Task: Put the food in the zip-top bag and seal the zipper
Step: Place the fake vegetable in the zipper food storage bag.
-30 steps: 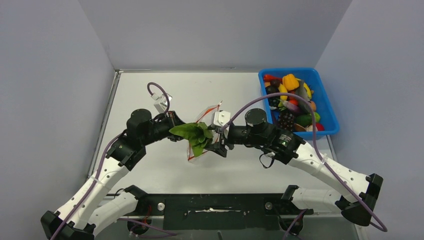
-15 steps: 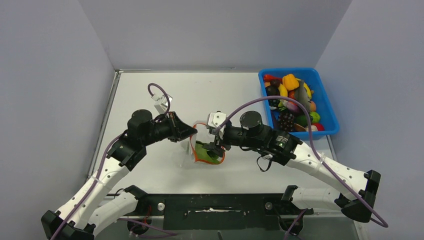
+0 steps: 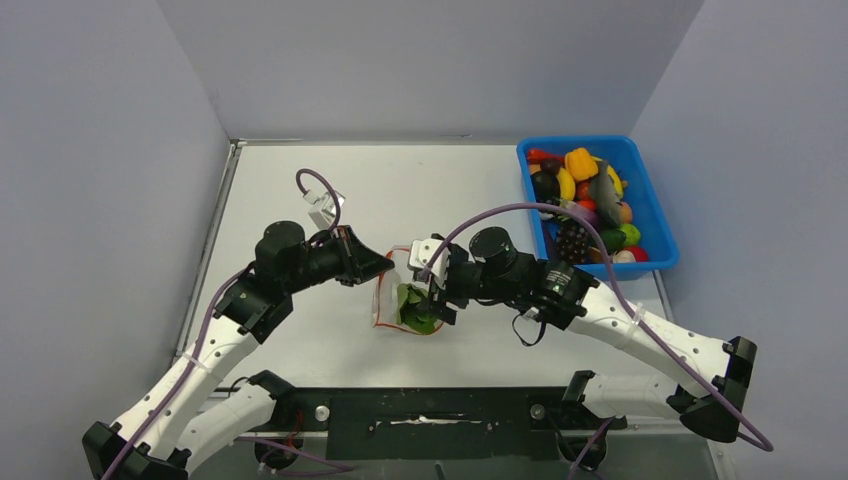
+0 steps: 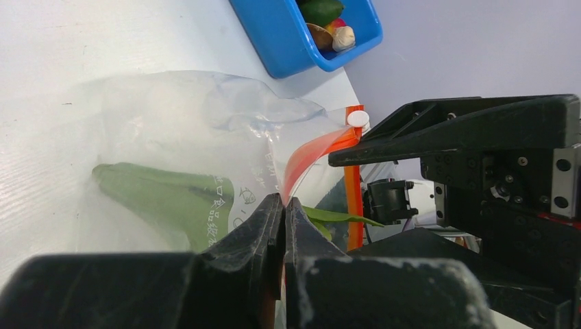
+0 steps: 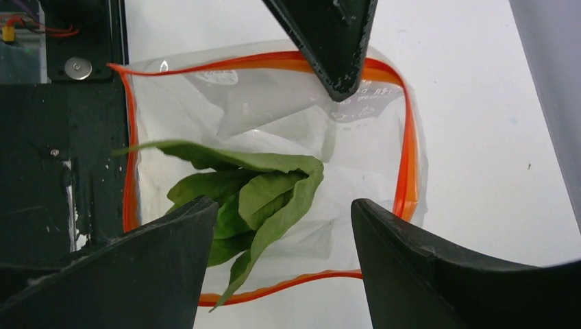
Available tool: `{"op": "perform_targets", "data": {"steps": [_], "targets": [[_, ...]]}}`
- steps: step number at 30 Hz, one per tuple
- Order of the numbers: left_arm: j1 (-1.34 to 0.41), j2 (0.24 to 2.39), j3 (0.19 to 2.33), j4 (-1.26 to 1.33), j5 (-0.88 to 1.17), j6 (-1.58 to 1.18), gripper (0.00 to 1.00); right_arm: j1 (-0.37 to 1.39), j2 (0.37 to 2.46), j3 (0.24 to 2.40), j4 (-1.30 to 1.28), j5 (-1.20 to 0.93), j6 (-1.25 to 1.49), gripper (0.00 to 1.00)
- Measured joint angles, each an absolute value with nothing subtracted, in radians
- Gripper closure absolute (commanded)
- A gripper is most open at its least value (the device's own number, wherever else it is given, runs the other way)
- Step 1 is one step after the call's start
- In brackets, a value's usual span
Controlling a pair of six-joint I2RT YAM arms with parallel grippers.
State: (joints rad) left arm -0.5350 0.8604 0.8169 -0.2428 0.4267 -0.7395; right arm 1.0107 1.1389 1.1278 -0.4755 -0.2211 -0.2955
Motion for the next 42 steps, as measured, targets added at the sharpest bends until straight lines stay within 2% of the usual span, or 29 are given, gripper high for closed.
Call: {"op": "perform_targets", "data": {"steps": [6,11,17,21,24,27,29,31,32,42], "targets": [[-0.535,0.858,0.812,-0.242,0.427,-0.739,1.0,1.016,1.141,1.121,-0.538,-0.243,-0.318,0.28],[-0.535,0.857,0.798,-0.228,0.427,-0.746,1.0,1.027,1.176,1.119,-0.539,-0.245,-0.316,0.36],[-0.535,0.848,0.782,-0.216,0.431,-0.757,1.0,1.029,1.246,1.092,-0.523,-0.234,-0.302,0.28],[-0.535,0.841,0.774,-0.212,0.431,-0.76,1.0,1.029,1.259,1.076,-0.527,-0.272,-0.302,0.3],[-0.535,0.836,0.767,-0.204,0.431,-0.767,1.0,1.029,1.274,1.076,-0.524,-0.271,-0.298,0.37],[-0.535,0.832,0.754,-0.194,0.431,-0.777,1.0,1.029,1.309,1.074,-0.515,-0.231,-0.292,0.5],[-0.535,0.83,0.747,-0.186,0.431,-0.782,1.0,1.029,1.333,1.063,-0.492,-0.193,-0.285,0.65],[-0.535,0.828,0.744,-0.183,0.431,-0.783,1.0,1.029,1.345,1.044,-0.472,-0.16,-0.28,0.9],[-0.535,0.826,0.743,-0.182,0.431,-0.784,1.0,1.029,1.349,1.034,-0.464,-0.139,-0.279,0.98],[-0.535,0.804,0.742,-0.217,0.368,-0.768,1.0,1.029,1.319,1.029,-0.374,0.06,-0.196,1.0]]}}
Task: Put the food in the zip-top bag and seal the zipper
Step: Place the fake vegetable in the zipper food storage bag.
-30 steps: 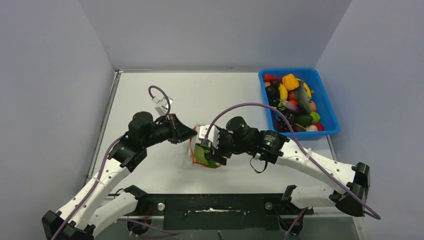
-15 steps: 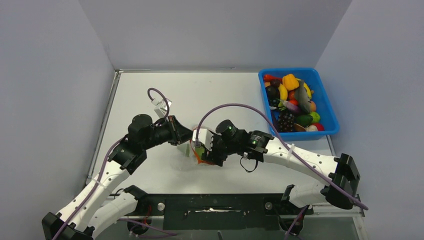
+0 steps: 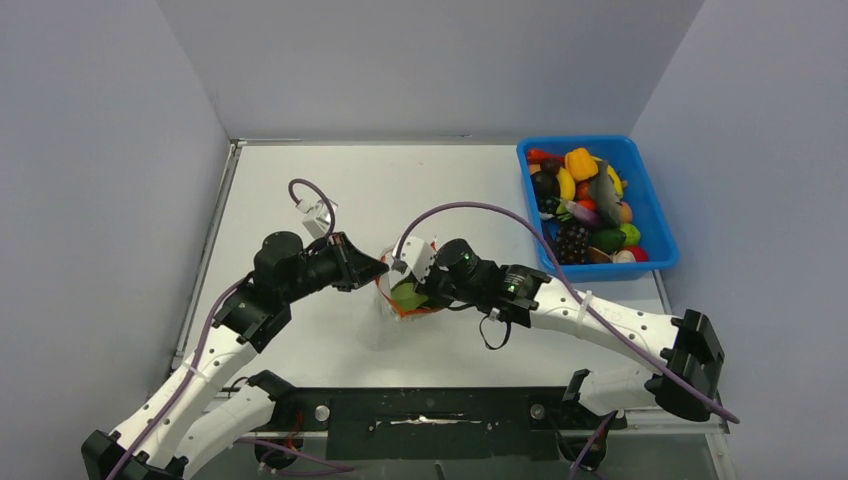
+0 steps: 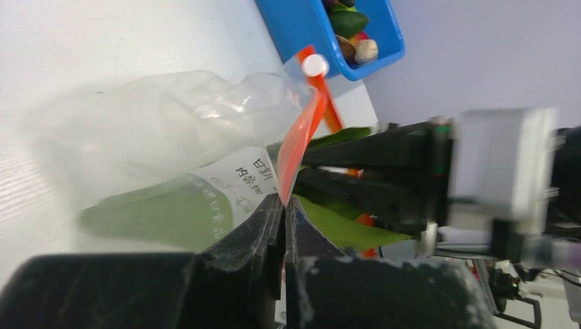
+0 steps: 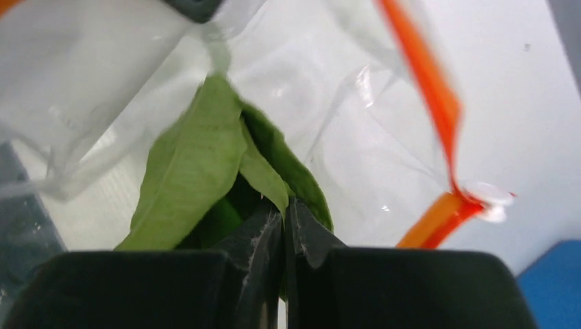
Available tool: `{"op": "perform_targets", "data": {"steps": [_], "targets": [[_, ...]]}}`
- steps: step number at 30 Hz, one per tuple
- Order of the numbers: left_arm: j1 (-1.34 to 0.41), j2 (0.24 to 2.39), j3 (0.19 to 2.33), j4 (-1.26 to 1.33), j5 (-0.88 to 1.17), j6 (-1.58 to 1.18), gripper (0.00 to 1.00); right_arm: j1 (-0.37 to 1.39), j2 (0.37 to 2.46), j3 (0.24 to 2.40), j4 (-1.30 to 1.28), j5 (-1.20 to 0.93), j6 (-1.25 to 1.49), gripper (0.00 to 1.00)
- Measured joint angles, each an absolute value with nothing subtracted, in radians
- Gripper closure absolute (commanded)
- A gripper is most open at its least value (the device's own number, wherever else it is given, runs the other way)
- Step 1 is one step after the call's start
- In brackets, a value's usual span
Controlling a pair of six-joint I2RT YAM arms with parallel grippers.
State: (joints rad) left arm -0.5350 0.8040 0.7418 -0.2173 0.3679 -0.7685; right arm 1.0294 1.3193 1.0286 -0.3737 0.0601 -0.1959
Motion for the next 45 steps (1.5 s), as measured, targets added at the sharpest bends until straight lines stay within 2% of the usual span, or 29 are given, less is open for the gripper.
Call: {"op": "perform_targets", "data": {"steps": [7,16,25,31,37,39,41,43,45], "targets": [[-0.535,0.817,0.742,-0.266,0.308,-0.743,1.0,1.029,1.212,1.029,-0.32,0.221,-0.122,1.0],[-0.535,0.853,0.719,-0.263,0.292,-0.739,1.0,1.029,1.208,1.004,-0.241,0.352,-0.1,1.0],[-0.535,0.859,0.699,-0.213,0.31,-0.799,1.0,1.029,1.21,0.965,-0.005,0.496,-0.301,1.0],[-0.535,0.824,0.628,-0.113,0.324,-0.887,1.0,1.03,1.284,0.873,0.116,0.471,-0.432,1.0],[-0.535,0.845,0.571,-0.054,0.326,-0.931,1.0,1.042,1.416,0.869,0.064,0.386,-0.362,0.85],[-0.535,0.859,0.565,-0.05,0.326,-0.933,1.0,1.042,1.448,0.904,0.011,0.343,-0.276,0.84],[-0.535,0.866,0.565,-0.048,0.325,-0.933,1.0,1.042,1.464,0.94,-0.032,0.305,-0.185,0.88],[-0.535,0.865,0.564,-0.047,0.325,-0.933,1.0,1.042,1.467,0.97,-0.066,0.275,-0.092,1.0],[-0.535,0.865,0.563,-0.043,0.324,-0.933,1.0,1.037,1.467,0.994,-0.089,0.247,0.007,1.0]]}}
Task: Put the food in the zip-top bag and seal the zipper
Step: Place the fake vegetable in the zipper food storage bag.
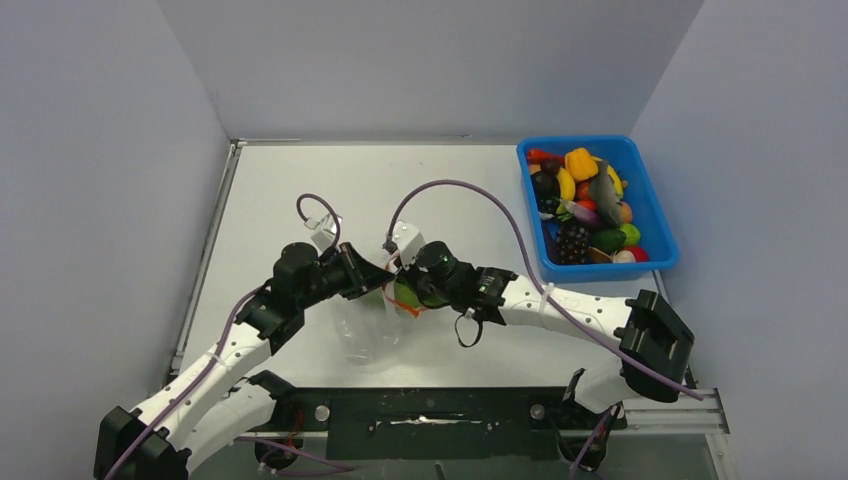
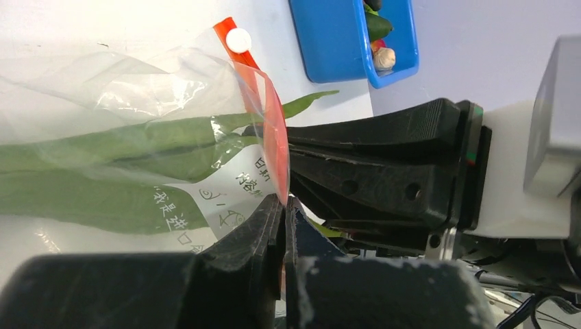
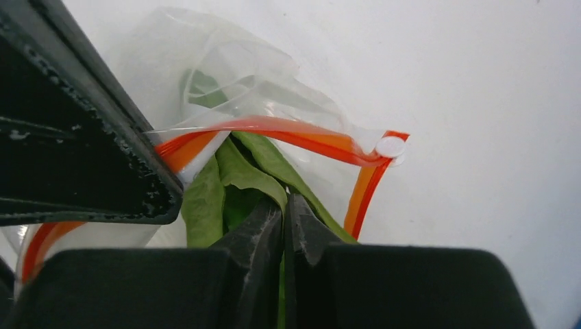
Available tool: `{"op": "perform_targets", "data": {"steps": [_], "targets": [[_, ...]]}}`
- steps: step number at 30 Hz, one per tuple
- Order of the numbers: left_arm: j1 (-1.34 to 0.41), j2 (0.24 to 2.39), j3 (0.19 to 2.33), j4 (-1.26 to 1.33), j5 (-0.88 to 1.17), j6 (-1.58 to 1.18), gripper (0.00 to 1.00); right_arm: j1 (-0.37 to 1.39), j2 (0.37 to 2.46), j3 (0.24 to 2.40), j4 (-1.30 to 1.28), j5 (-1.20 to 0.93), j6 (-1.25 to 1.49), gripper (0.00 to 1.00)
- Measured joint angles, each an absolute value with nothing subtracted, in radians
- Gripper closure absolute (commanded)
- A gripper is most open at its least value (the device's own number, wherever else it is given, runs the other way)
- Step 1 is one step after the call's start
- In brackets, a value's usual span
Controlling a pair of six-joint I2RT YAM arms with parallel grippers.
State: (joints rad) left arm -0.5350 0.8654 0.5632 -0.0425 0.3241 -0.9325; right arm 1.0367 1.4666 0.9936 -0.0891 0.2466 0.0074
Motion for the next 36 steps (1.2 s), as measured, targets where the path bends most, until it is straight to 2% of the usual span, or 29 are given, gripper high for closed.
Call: {"op": "perform_targets", "data": {"steps": [10,18,28,32,34,36], "targets": [[-0.535,0.865,0.554,-0.032,0.318,-0.925,1.0,0.93,1.415,0.995,-0.128,0.228,0.363,1.0],[-0.535,0.867,0.551,0.002,0.314,-0.902,1.0,0.917,1.322,0.949,0.024,0.217,0.503,1.0],[-0.535,0.88,0.48,0.102,0.313,-0.899,1.0,0.932,1.347,0.729,0.276,0.247,0.719,1.0],[-0.535,0.87,0.468,0.117,0.307,-0.905,1.0,0.945,1.389,0.725,0.29,0.233,0.738,0.92],[-0.534,0.859,0.466,0.123,0.302,-0.907,1.0,0.951,1.395,0.723,0.288,0.205,0.739,0.82],[-0.534,0.852,0.466,0.131,0.3,-0.909,1.0,0.951,1.395,0.723,0.286,0.163,0.739,0.67]]}}
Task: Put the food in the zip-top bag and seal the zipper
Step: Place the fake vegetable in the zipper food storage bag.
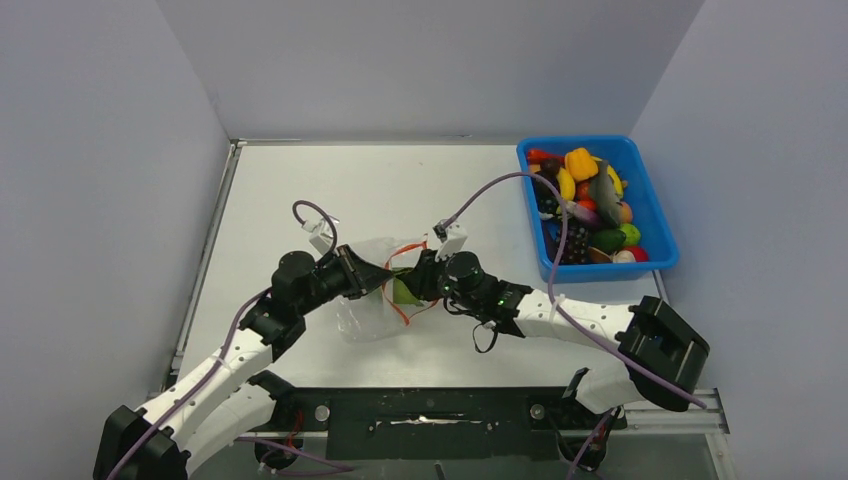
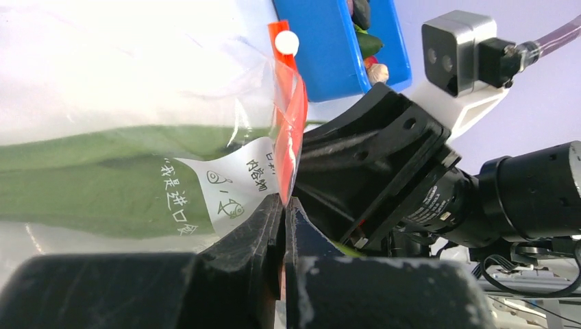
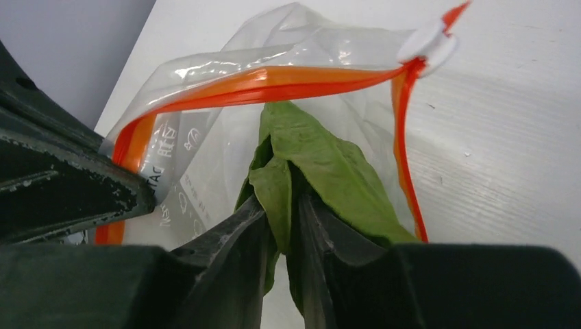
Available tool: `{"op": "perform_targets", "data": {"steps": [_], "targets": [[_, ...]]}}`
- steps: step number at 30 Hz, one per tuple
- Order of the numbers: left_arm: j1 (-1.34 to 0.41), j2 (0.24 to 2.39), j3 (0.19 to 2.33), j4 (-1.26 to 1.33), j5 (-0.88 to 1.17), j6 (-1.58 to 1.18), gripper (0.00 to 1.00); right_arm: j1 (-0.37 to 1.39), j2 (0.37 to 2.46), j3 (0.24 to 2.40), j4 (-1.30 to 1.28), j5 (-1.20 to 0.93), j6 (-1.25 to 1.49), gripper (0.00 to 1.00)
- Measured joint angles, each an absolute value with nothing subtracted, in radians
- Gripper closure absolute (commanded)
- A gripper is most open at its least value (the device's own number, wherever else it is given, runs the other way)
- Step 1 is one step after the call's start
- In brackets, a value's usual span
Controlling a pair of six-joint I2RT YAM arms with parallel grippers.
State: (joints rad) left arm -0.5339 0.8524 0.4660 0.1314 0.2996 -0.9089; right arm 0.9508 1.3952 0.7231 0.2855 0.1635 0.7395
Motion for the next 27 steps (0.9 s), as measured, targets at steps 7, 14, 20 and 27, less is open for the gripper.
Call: {"op": "perform_targets", "data": {"steps": [7,14,20,27], "targets": [[-0.534,0.843,0.459,0.154,0.304,-0.908,1.0,0.95,1.395,0.81,0.092,-0.052,0.585,0.24],[-0.534,0.838,0.453,0.155,0.342,-0.905,1.0,0.951,1.372,1.039,-0.268,-0.154,0.246,0.2],[-0.533,0.813,0.427,0.163,0.362,-0.906,1.0,0.963,1.369,1.052,-0.377,-0.159,0.074,0.22],[-0.533,0.794,0.416,0.171,0.374,-0.91,1.0,0.965,1.434,1.032,-0.35,-0.153,-0.035,0.22]]}}
